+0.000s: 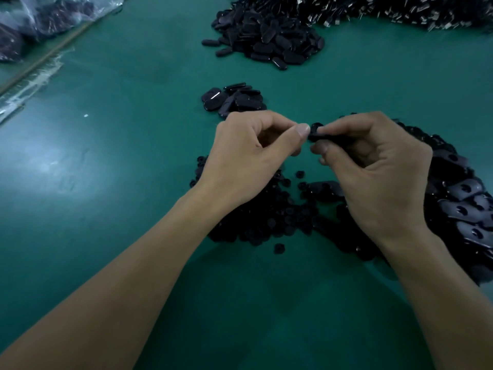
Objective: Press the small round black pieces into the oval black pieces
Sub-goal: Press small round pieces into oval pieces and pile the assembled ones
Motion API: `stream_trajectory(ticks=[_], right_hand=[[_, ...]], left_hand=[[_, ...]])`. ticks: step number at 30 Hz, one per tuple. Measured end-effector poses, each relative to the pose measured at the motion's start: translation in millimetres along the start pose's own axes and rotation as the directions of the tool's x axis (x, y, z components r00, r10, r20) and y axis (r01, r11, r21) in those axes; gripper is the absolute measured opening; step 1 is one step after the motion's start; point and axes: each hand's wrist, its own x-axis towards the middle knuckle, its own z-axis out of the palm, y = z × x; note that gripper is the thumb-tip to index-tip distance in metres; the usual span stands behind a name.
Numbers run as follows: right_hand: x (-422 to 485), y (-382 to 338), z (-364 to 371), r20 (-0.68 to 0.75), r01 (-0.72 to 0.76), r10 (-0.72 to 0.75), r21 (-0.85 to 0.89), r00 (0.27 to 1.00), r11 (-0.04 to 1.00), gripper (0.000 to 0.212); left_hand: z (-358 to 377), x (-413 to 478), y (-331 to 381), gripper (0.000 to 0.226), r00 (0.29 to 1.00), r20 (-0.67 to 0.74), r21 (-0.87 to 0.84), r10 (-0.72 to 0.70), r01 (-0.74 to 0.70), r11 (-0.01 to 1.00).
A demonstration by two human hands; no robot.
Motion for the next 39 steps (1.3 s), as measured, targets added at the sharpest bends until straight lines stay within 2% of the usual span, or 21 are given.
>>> stream_trajectory(ticks=[3, 6, 9, 12, 15, 20, 26, 31, 33, 35, 39], right_hand=[[-0.2, -1.7, 0.0, 0.001, 0.053, -0.053, 0.035, 0.999, 0.998, 0.014], [-0.2, -4.3, -0.9, 0.016, 0.121, -0.121, -0.021, 0.993, 0.992, 0.015], [0.9, -5.1, -2.5, -0.002, 0.127, -0.127, -0.067, 0.992, 0.99, 0.018], [-0.1, -4.9, -2.3, 0.043, 0.062, -0.061, -0.031, 0.997, 0.998, 0.025], [-2.3, -7.3, -0.5, 0.114, -0.061, 0.052, 0.075, 0.992, 0.995, 0.034], [2.4, -8.0, 1.2, 0.097, -0.187, 0.168, 0.251, 0.981, 0.95, 0.014], [3.4, -9.3, 2.0, 0.141, -0.272, 0.235, 0.371, 0.962, 0.888, 0.013], [2.6, -13.7, 3.2, 0.197, -0.333, 0.272, 0.437, 0.942, 0.836, 0.007], [2.2, -14.7, 3.6, 0.2, -0.34, 0.28, 0.421, 0.939, 0.841, 0.009], [0.7, -13.6, 3.7, 0.19, -0.317, 0.266, 0.34, 0.945, 0.885, 0.013], [-5.6, -9.6, 4.8, 0.167, -0.16, 0.168, -0.056, 0.972, 0.985, 0.015]], left_hand=[[0.1, 0.7, -1.4, 0.013, 0.999, 0.044, -0.077, -0.016, 0.019, 0.997], [1.1, 0.5, -1.3, 0.01, 0.996, 0.085, -0.167, 0.014, 0.0, 0.986], [0.3, 1.0, -0.8, 0.012, 0.995, 0.1, -0.259, 0.003, 0.024, 0.966], [-1.0, 3.0, 0.4, 0.013, 0.998, 0.058, -0.282, -0.021, 0.036, 0.959], [-2.3, 4.1, 1.0, 0.013, 1.0, -0.018, -0.278, -0.023, 0.017, 0.961], [-2.7, 3.8, 1.0, 0.012, 0.999, -0.011, -0.305, -0.041, 0.035, 0.952], [-0.3, 2.0, -0.9, 0.02, 1.0, 0.031, -0.361, -0.001, 0.012, 0.932], [0.7, 1.3, -1.5, 0.01, 0.997, 0.064, -0.303, 0.032, -0.011, 0.953], [1.6, 1.7, -2.9, 0.006, 0.997, 0.056, -0.212, 0.057, -0.044, 0.976], [2.8, 2.4, -3.9, 0.013, 0.998, 0.037, -0.146, 0.059, -0.053, 0.988], [3.6, 3.0, -7.2, 0.017, 1.0, -0.011, -0.196, 0.011, -0.013, 0.981]])
